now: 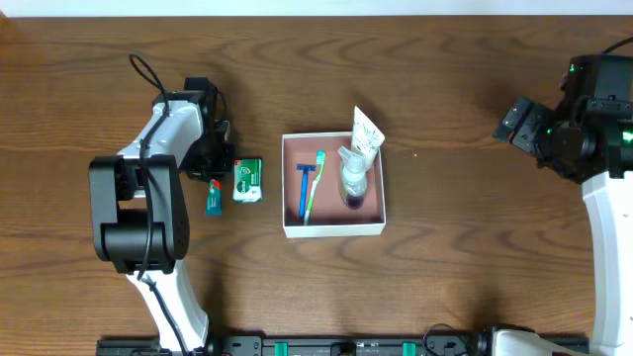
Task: Pack container
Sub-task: 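Grasp the Colgate toothpaste tube with the left gripper, then lower the toothpaste tube into the box with the left gripper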
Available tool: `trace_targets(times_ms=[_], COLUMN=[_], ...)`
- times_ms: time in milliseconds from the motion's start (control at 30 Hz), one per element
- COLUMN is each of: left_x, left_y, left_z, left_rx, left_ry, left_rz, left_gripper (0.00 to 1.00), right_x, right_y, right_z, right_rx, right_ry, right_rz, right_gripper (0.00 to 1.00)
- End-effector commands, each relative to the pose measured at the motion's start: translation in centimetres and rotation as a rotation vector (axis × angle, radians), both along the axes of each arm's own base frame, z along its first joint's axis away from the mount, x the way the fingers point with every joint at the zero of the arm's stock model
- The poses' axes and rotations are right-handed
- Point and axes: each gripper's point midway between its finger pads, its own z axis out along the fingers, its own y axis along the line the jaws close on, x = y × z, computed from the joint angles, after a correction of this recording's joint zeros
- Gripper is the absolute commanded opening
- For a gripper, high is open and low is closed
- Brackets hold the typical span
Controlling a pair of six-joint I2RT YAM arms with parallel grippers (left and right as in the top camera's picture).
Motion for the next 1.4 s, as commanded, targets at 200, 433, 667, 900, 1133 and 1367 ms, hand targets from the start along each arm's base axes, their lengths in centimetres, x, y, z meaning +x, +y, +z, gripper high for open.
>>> trace_targets(times_ms=[200,433,667,900,1133,1367], left_x=[-0.1,-0.2,-1.9,-2.6,-2.8,-2.7], left_y=[0.0,-4.1,-13.7,-20.0,-21.1,-21.5], left_z=[5.2,14.1,18.3,15.4,10.1,6.6], left_rx=[0.009,-0.090,-0.226,-0.199,-0.117,-0.086], left_ry=[-0.047,-0.279,-0.398,-0.447,-0.360,-0.294], left_rz=[0.086,0.140,0.020,-0.032,-0.018,-0.015], left_gripper=[0.09,0.09,0.10,0.11,0.11,0.16], right_x=[0.0,0.0,0.0,0.0,0.0,0.0], right_y=[-0.3,-0.3,-0.3,-0.3,-0.3,-0.3], right_z=[0.1,0.1,0.1,0.1,0.1,0.1], right_rx=[-0.001,-0.001,-0.001,-0.001,-0.001,-0.001], right_ry=[-0.001,-0.001,-0.001,-0.001,-0.001,-0.001], right_rz=[-0.007,-0.007,-0.007,-0.007,-0.007,-0.007], right_gripper=[0.99,0.99,0.99,0.99,0.99,0.99])
